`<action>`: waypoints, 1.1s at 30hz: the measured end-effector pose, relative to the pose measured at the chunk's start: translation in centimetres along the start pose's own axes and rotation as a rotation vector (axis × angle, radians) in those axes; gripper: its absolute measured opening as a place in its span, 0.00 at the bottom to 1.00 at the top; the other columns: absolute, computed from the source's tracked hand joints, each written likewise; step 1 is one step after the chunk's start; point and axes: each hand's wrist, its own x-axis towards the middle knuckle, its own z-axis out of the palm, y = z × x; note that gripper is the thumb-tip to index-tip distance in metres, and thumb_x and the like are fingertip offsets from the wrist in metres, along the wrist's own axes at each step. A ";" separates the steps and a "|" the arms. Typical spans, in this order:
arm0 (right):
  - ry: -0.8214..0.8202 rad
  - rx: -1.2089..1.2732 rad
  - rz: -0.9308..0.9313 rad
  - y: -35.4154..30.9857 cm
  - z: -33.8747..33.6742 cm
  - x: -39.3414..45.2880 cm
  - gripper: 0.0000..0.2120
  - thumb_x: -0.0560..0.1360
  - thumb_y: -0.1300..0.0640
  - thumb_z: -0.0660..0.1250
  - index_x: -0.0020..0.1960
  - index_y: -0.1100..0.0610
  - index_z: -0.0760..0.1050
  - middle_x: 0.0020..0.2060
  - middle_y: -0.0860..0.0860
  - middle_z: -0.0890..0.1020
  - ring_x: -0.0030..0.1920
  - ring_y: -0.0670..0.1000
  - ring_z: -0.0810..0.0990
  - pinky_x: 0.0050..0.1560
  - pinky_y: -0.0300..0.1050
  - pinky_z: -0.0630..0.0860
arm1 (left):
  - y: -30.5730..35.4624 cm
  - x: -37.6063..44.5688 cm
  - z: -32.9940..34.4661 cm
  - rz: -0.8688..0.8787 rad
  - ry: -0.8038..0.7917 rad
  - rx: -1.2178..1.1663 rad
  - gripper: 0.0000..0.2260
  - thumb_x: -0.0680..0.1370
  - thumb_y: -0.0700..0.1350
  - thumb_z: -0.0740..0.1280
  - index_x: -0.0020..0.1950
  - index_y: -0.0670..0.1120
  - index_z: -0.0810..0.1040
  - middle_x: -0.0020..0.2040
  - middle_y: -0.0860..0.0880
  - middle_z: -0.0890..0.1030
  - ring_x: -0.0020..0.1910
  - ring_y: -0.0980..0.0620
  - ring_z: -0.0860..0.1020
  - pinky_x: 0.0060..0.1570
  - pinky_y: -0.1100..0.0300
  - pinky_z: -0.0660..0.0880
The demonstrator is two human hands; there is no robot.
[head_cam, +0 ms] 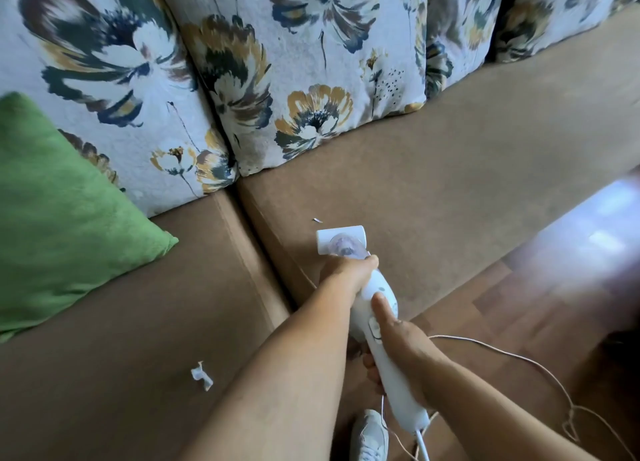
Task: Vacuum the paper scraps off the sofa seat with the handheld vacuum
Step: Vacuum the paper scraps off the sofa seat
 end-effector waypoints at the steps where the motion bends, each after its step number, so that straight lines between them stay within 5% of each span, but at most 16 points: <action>1: -0.005 0.008 0.002 0.3 0.2 0.3 0.37 0.74 0.29 0.55 0.45 0.66 0.77 0.30 0.59 0.78 0.26 0.56 0.77 0.30 0.45 0.76 | -0.3 0.2 0.0 -0.003 0.004 0.007 0.34 0.71 0.60 0.66 0.71 0.43 0.67 0.64 0.44 0.79 0.57 0.47 0.81 0.54 0.57 0.77; 4: 0.005 -0.039 -0.002 1.2 0.9 1.4 0.39 0.73 0.28 0.53 0.47 0.65 0.78 0.35 0.59 0.80 0.33 0.58 0.80 0.37 0.50 0.79 | -1.1 0.6 0.3 -0.024 -0.015 0.056 0.33 0.74 0.60 0.66 0.73 0.41 0.66 0.65 0.43 0.77 0.52 0.46 0.82 0.40 0.62 0.71; 8: 0.040 -0.109 -0.035 2.5 0.8 2.4 0.40 0.75 0.29 0.50 0.47 0.66 0.79 0.39 0.61 0.81 0.39 0.59 0.81 0.43 0.51 0.81 | -2.2 1.2 1.5 -0.028 -0.017 0.073 0.37 0.75 0.60 0.66 0.76 0.42 0.58 0.65 0.39 0.76 0.55 0.42 0.79 0.36 0.62 0.69; 10: 0.050 -0.109 -0.026 3.0 0.6 2.6 0.43 0.72 0.27 0.50 0.51 0.66 0.79 0.42 0.61 0.83 0.42 0.60 0.83 0.45 0.51 0.82 | -2.2 1.0 2.0 -0.037 0.001 0.059 0.37 0.75 0.59 0.66 0.76 0.42 0.58 0.65 0.39 0.76 0.56 0.42 0.79 0.42 0.59 0.73; 13: 0.017 -0.041 0.012 2.8 -0.5 2.0 0.41 0.73 0.28 0.53 0.50 0.67 0.78 0.36 0.60 0.81 0.32 0.58 0.81 0.30 0.44 0.78 | -2.0 0.9 2.6 -0.054 -0.004 0.011 0.38 0.74 0.59 0.66 0.77 0.43 0.57 0.67 0.39 0.74 0.62 0.40 0.77 0.58 0.53 0.74; 20: -0.020 -0.097 -0.021 2.4 -3.1 2.2 0.40 0.72 0.27 0.53 0.39 0.65 0.79 0.31 0.58 0.80 0.31 0.57 0.80 0.38 0.50 0.80 | -0.4 0.3 3.9 -0.098 0.019 -0.067 0.35 0.75 0.57 0.66 0.76 0.45 0.58 0.65 0.42 0.75 0.60 0.43 0.78 0.57 0.53 0.74; 23: -0.011 -0.108 -0.042 1.3 -3.1 2.4 0.40 0.72 0.27 0.53 0.41 0.64 0.79 0.34 0.59 0.81 0.34 0.58 0.81 0.41 0.51 0.80 | 0.7 0.5 3.3 -0.059 0.056 -0.046 0.34 0.73 0.58 0.66 0.75 0.46 0.60 0.62 0.43 0.76 0.52 0.45 0.80 0.52 0.56 0.76; 26: -0.061 -0.066 -0.031 -0.9 -3.1 2.6 0.38 0.74 0.29 0.53 0.42 0.65 0.77 0.30 0.58 0.80 0.30 0.57 0.79 0.31 0.44 0.76 | 2.3 0.9 2.0 -0.059 0.101 -0.042 0.29 0.73 0.56 0.65 0.69 0.43 0.68 0.52 0.47 0.80 0.33 0.50 0.74 0.32 0.64 0.69; 28: -0.091 -0.079 -0.004 -2.0 -3.1 2.8 0.36 0.76 0.31 0.52 0.42 0.65 0.76 0.27 0.56 0.79 0.27 0.55 0.77 0.26 0.39 0.73 | 2.6 1.6 1.7 -0.071 0.096 -0.043 0.28 0.75 0.55 0.65 0.70 0.42 0.69 0.48 0.49 0.80 0.34 0.51 0.76 0.33 0.63 0.73; 31: -0.125 -0.116 0.032 -2.4 -2.9 3.5 0.37 0.76 0.31 0.51 0.43 0.65 0.76 0.29 0.57 0.78 0.26 0.55 0.76 0.26 0.38 0.72 | 2.1 2.9 2.1 -0.090 0.093 -0.047 0.27 0.76 0.56 0.65 0.71 0.43 0.69 0.59 0.47 0.80 0.50 0.51 0.82 0.51 0.59 0.77; 33: -0.115 -0.109 0.036 -2.2 -2.8 4.0 0.37 0.75 0.30 0.52 0.43 0.64 0.77 0.30 0.57 0.79 0.27 0.55 0.77 0.27 0.39 0.74 | 2.1 3.2 2.1 -0.092 0.104 -0.054 0.28 0.75 0.56 0.66 0.71 0.44 0.69 0.64 0.46 0.78 0.43 0.52 0.79 0.42 0.62 0.74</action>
